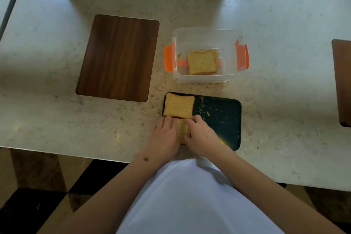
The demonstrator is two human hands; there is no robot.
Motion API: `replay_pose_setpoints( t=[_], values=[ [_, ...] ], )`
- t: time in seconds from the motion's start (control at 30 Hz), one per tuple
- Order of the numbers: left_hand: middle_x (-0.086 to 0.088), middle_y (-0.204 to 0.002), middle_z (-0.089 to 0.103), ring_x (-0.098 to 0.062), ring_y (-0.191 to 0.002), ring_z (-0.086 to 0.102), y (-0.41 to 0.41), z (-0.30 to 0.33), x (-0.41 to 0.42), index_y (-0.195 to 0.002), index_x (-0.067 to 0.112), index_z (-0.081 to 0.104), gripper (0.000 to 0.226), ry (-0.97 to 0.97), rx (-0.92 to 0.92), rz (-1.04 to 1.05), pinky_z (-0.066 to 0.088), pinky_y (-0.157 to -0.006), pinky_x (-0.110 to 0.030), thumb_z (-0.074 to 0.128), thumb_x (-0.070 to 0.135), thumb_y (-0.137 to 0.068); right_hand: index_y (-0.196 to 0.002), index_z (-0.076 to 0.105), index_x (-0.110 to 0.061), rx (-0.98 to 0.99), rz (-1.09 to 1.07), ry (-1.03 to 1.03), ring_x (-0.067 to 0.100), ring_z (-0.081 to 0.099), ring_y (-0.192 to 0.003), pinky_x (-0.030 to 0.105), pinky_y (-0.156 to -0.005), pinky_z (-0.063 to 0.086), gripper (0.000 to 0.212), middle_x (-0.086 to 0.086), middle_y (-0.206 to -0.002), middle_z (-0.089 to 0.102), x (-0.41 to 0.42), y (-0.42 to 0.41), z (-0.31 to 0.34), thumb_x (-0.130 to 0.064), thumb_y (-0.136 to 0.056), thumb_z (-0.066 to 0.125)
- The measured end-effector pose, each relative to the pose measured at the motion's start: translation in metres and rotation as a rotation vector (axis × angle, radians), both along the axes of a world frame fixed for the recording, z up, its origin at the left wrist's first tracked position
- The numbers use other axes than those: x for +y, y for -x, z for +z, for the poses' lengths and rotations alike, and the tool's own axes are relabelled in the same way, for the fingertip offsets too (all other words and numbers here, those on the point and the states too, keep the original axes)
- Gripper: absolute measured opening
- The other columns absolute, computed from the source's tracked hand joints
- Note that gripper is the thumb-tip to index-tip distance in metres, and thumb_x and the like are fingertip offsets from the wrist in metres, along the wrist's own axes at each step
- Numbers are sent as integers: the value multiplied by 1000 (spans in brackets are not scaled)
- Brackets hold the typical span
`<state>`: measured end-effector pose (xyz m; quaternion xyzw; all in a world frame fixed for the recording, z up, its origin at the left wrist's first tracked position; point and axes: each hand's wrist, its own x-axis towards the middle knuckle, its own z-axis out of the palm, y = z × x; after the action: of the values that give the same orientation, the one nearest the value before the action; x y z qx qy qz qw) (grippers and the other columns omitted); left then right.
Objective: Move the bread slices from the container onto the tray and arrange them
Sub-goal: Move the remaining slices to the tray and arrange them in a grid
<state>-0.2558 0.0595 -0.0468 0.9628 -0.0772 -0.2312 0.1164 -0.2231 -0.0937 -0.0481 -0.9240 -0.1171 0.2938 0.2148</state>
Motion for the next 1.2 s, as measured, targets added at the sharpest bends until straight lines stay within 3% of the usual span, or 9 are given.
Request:
replay_pose_setpoints(
  t=[0.13, 0.23, 0.4, 0.5, 0.6, 0.73, 0.93, 1.1, 1.2],
  values=[
    [-15, -145, 45, -28, -131, 44, -27, 30, -11, -139, 8, 51, 46, 340, -129, 127, 44, -106, -41, 59, 16, -94, -130, 62, -18, -129, -292, -246, 10, 63, -94, 33, -84, 57, 35, -1, -115, 66, -13, -35, 27, -22, -96, 57],
    [0, -121, 56, -13, -111, 55, -65, 62, -28, -127, 15, 59, 34, 622, -316, 295, 47, -95, -24, 61, 12, -93, -118, 68, -16, -256, -475, -425, -2, 63, -90, 15, -78, 53, 23, -8, -103, 69, -24, -82, 58, -19, -96, 59],
    [13, -118, 54, -9, -112, 55, -162, 93, -58, -136, 26, 49, 48, 991, 117, 798, 46, -84, -25, 59, 32, -90, -121, 62, -18, -143, -677, -555, 0, 62, -97, 19, -79, 50, 31, -12, -104, 65, -28, -166, 87, -21, -91, 61],
    [8, -110, 53, -19, -110, 52, -212, 89, -71, -141, 14, 45, 56, 927, 209, 892, 41, -83, -35, 56, 29, -89, -112, 60, -14, 170, -787, -510, 25, 62, -111, 45, -93, 56, 22, 8, -114, 65, -26, -207, 77, -18, -90, 59],
    [-6, -119, 62, -24, -104, 55, -243, 73, -80, -134, 5, 55, 44, 798, 265, 923, 42, -81, -35, 54, 16, -91, -92, 57, -11, 255, -848, -361, 27, 60, -98, 46, -93, 55, 3, 16, -116, 64, -23, -234, 58, -12, -92, 55],
    [-5, -100, 57, -21, -77, 50, -262, 60, -80, -119, 7, 57, 26, 655, 373, 902, 44, -66, -34, 57, 15, -94, -147, 31, -6, 284, -788, -114, 37, 50, -117, 44, -85, 47, 59, 20, -139, 47, -22, -246, 39, -21, -94, 53],
    [0, -77, 36, -15, -64, 37, -264, 38, -80, -83, 11, 42, 18, 525, 427, 940, 42, -81, -38, 54, 15, -95, -156, 11, -10, 399, -869, -120, 37, 50, -124, 41, -80, 43, 84, 19, -148, 42, -24, -248, 26, -26, -91, 61],
    [-2, -80, 42, -20, -67, 41, -265, 34, -83, -97, 10, 50, 4, 625, 460, 1079, 45, -87, -40, 51, 13, -96, -154, 19, -9, 393, -935, -217, 38, 48, -128, 46, -97, 48, 78, 19, -149, 43, -25, -243, 24, -21, -89, 60],
    [-8, -109, 53, -31, -103, 56, -263, 34, -82, -121, 4, 55, 29, 702, 467, 1148, 49, -100, -42, 55, 12, -93, -152, 22, -9, 349, -921, -191, 37, 49, -127, 45, -97, 48, 73, 18, -146, 45, -23, -240, 30, -21, -90, 58]
  ],
)
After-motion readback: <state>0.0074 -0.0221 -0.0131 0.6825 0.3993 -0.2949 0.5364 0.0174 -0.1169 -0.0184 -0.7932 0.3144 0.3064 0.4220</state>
